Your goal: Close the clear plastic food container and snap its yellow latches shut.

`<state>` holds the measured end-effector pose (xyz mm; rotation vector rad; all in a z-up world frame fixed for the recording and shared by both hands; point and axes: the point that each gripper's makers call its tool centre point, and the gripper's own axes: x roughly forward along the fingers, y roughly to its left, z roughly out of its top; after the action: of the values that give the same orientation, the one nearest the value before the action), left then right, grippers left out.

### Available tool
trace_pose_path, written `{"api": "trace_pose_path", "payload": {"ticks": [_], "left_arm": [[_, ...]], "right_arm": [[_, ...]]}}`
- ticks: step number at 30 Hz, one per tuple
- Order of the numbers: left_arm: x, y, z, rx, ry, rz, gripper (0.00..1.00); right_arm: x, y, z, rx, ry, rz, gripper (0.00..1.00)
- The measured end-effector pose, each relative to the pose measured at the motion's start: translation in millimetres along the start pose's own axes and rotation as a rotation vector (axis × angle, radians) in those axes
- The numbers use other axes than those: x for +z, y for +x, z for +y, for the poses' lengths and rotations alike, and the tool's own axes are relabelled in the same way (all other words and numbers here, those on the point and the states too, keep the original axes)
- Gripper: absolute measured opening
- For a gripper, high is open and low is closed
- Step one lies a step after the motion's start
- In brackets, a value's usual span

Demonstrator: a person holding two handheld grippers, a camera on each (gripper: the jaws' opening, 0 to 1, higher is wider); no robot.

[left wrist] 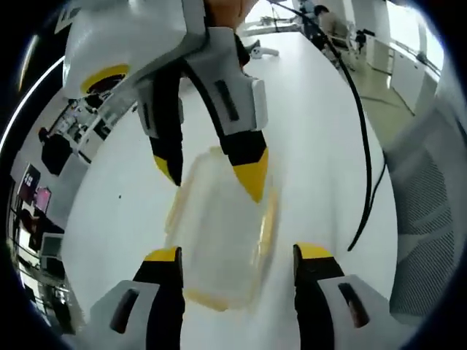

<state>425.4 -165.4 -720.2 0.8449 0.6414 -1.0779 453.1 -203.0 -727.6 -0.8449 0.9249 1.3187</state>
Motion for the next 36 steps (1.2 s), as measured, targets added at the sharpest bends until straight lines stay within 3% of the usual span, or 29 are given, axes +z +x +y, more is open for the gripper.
{"api": "trace_pose_path", "payload": {"ticks": [2,4,10,14,22,27,36], "left_arm": [[-3.1,-0.9,4.2,0.002,-0.002,0.008,0.63],[-6.9,-0.5,6.3,-0.008,-0.007,0.018,0.65],[-16.1,1.5,10.9,-0.017,0.011,0.045,0.69],[-20.9,4.8,17.3,-0.002,0.021,0.052,0.78],[-29.5,12.7,23.0,-0.025,0.033,0.087,0.78],[-32.4,19.8,23.1,-0.038,0.063,0.108,0.78],[-31.7,29.4,22.3,-0.056,0.090,0.125,0.78]], "right_arm": [[-0.4,-2.0,1.1,-0.002,-0.002,-0.007,0.58],[-0.1,-2.2,5.6,0.003,-0.012,-0.021,0.66],[-11.3,-4.3,7.6,-0.013,-0.045,-0.004,0.66],[-21.1,-5.2,5.5,-0.035,-0.065,0.010,0.70],[-37.5,-2.9,5.1,-0.062,-0.095,0.028,0.78],[-36.2,-0.6,0.1,-0.105,-0.109,0.005,0.85],[-40.9,5.9,-3.5,-0.118,-0.134,0.029,0.82]]}}
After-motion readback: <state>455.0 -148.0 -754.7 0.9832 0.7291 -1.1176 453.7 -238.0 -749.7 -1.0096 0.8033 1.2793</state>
